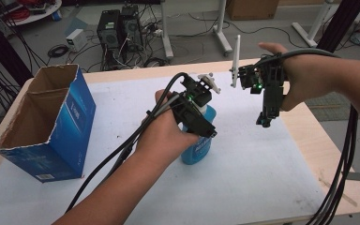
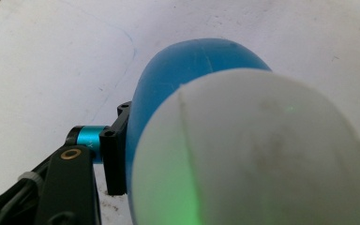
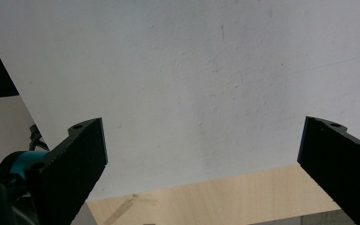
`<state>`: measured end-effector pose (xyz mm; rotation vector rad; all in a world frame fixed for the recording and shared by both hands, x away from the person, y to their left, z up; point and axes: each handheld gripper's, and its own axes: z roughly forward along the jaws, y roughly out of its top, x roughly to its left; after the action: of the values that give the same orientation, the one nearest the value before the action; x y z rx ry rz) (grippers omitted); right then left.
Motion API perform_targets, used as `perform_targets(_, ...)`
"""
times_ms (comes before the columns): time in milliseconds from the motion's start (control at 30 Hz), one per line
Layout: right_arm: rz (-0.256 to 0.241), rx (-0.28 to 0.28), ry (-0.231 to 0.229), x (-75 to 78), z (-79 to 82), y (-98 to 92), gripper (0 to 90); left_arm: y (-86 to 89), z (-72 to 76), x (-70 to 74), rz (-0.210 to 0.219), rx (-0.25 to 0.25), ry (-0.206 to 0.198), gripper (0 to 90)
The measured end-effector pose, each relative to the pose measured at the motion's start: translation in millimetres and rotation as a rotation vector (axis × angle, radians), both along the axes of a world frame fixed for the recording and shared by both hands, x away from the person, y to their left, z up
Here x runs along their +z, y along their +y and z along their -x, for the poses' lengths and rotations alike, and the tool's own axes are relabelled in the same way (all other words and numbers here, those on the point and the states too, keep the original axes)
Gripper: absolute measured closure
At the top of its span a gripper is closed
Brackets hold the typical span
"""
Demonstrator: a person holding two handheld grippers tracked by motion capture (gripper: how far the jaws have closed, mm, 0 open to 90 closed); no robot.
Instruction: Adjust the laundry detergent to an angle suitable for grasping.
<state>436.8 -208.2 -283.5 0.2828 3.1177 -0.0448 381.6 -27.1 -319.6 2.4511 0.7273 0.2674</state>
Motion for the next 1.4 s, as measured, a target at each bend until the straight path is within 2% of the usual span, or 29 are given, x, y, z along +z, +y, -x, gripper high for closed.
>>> perform_targets(267,0.003,-0.005,0.001,-1.3,-0.2,1.7,0.7,-0.3,-0.3,-0.1,0.005,0.003,0.004,38.2)
perform_targets(367,0.004,-0.004,0.003,-1.2,-0.4,2.0,0.7,0.5,-1.2,0.3,-0.005,-0.005,0.004,38.9)
perform_targets(633,0.004,-0.006,0.0,-1.2,-0.1,3.0,0.7,2.5,-1.5,0.3,-0.002,-0.017,0.003,40.0)
perform_targets(767,0.004,-0.002,0.0,-0.1,0.8,3.2,0.7,5.1,1.8,5.6,0.0,-0.036,-0.011,40.0)
perform_targets(900,0.003,-0.011,-0.001,0.3,1.8,3.3,0.7,11.6,4.2,12.6,0.019,-0.057,0.015,40.0)
perform_targets(1000,0.0,-0.018,-0.004,1.7,3.6,6.1,0.7,17.8,7.5,19.2,0.008,-0.08,0.022,40.0)
perform_targets(1067,-0.003,-0.003,-0.002,1.7,3.0,6.5,0.7,21.9,11.0,23.5,-0.006,-0.096,0.016,40.0)
perform_targets(1233,-0.007,0.01,-0.002,2.2,3.2,12.7,0.7,34.3,20.5,33.9,-0.054,-0.156,0.001,40.0)
perform_targets(1300,-0.008,0.013,-0.002,2.1,2.9,16.3,0.7,40.3,23.9,37.7,-0.074,-0.195,-0.005,40.0)
perform_targets(1400,-0.015,0.024,0.003,1.8,2.1,23.0,0.7,49.8,28.8,43.0,-0.093,-0.234,0.0,39.9)
